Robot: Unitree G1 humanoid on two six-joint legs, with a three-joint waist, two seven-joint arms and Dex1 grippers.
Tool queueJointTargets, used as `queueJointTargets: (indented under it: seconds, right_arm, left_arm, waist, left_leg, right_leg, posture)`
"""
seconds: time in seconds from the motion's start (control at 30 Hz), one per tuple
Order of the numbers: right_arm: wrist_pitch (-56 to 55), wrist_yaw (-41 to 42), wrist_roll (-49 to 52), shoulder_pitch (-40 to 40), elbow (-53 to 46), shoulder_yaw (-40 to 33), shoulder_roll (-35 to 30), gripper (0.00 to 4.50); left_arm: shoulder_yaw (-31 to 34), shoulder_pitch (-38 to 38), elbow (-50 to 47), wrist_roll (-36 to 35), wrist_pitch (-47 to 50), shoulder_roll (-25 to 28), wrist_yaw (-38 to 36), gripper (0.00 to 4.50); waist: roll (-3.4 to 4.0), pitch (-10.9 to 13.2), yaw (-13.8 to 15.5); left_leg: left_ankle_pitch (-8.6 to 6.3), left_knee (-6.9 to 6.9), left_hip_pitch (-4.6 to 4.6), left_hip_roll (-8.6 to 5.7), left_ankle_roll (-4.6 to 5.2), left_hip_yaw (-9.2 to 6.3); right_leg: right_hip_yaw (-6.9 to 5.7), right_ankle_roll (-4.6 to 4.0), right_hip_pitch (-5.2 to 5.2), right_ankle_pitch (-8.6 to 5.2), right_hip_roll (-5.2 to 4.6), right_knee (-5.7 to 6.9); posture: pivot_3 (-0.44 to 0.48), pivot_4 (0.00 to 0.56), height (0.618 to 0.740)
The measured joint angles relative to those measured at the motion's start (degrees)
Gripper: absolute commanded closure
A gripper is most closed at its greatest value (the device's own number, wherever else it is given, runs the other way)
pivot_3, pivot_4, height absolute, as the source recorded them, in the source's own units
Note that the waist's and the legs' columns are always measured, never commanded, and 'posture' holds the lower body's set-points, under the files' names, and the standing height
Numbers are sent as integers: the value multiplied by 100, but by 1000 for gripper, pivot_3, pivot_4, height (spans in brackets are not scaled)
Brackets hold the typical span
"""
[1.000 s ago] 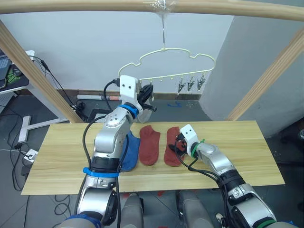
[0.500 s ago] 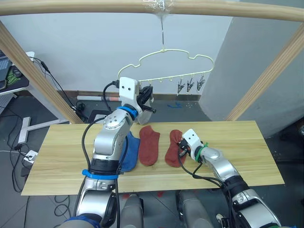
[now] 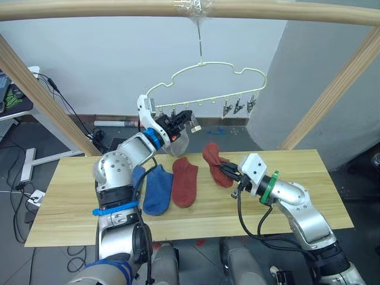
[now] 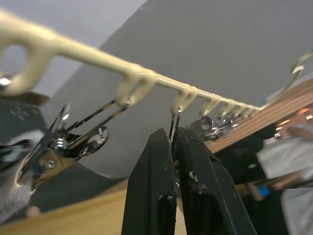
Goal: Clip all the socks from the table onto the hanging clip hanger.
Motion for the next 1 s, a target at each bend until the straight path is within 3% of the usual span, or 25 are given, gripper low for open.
queueJointTargets:
  seconds: [0.37, 0.97, 1.0]
  right_arm:
    - [412, -331, -46, -334, -46, 146, 365, 4466]
    - [572, -315, -31, -719, -7, 147, 343, 4466]
    - [574, -314, -31, -722, -7, 147, 342, 4491]
  left_arm:
    - [216, -41, 34, -847, 486, -23, 558, 4500]
    - [-119, 279, -342, -1061, 335, 139, 543, 4500]
    - [-139, 291, -369, -1056, 308, 162, 538, 4229]
  waist:
    - [0, 0, 9]
    - [0, 0, 22]
    - [0, 0, 22]
  left_leg:
    - [0, -1, -2, 0, -1, 1]
    - [-1, -11, -6, 0, -1, 1]
    - [0, -11, -5, 0, -1, 1]
  right_leg:
    - [0, -1, -2, 0, 0, -3]
    - [0, -30, -7, -17, -1, -6]
    - [0, -30, -7, -17, -1, -6]
  posture:
    - [-32, 210, 740]
    - [-14, 224, 740]
    - [-14, 224, 740]
